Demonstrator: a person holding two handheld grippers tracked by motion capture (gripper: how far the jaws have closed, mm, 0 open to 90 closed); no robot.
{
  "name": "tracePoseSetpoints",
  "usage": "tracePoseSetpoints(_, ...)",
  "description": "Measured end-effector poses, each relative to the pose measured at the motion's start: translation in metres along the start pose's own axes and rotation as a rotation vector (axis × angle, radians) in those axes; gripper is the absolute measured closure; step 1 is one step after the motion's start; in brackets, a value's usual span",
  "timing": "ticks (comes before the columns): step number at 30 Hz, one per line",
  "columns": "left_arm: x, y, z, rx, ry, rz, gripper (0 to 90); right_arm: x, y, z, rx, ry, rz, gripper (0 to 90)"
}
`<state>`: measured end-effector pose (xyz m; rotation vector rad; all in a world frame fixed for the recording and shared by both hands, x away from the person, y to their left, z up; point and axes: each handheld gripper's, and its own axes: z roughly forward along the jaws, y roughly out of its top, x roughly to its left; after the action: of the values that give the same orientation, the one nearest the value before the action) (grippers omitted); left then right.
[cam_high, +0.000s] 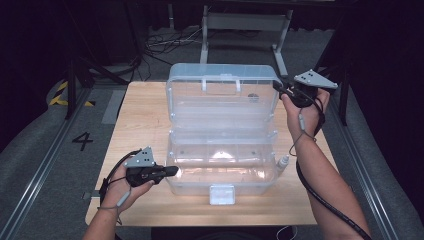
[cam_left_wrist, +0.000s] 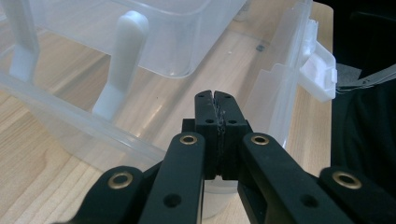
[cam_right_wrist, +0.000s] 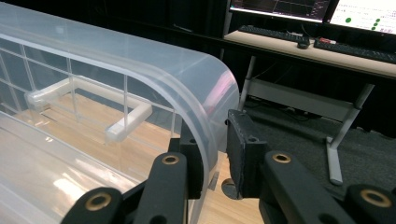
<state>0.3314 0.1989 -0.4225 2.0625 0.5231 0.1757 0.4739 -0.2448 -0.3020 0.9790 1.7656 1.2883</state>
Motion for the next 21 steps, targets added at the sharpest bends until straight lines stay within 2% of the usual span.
tracePoseSetpoints(8,-0.001,-0.001,0.003,-0.013,0.010,0.003,89.4,-0.004,0.003,0.011,0.025,0.000,0.021,79.9)
tracePoseSetpoints(9,-0.001,-0.001,0.003,-0.005,0.018,0.018,89.3,-0.006,0.003,0.015,0.033,-0.001,0.029,80.5)
tracePoseSetpoints(11,-0.002,0.000,0.003,-0.003,0.019,0.021,89.3,-0.008,0.004,0.018,0.042,0.000,0.034,80.7)
tracePoseSetpoints(21,-0.002,-0.001,0.003,-0.009,0.020,0.019,89.3,-0.013,0.004,0.031,0.059,0.002,0.056,81.6)
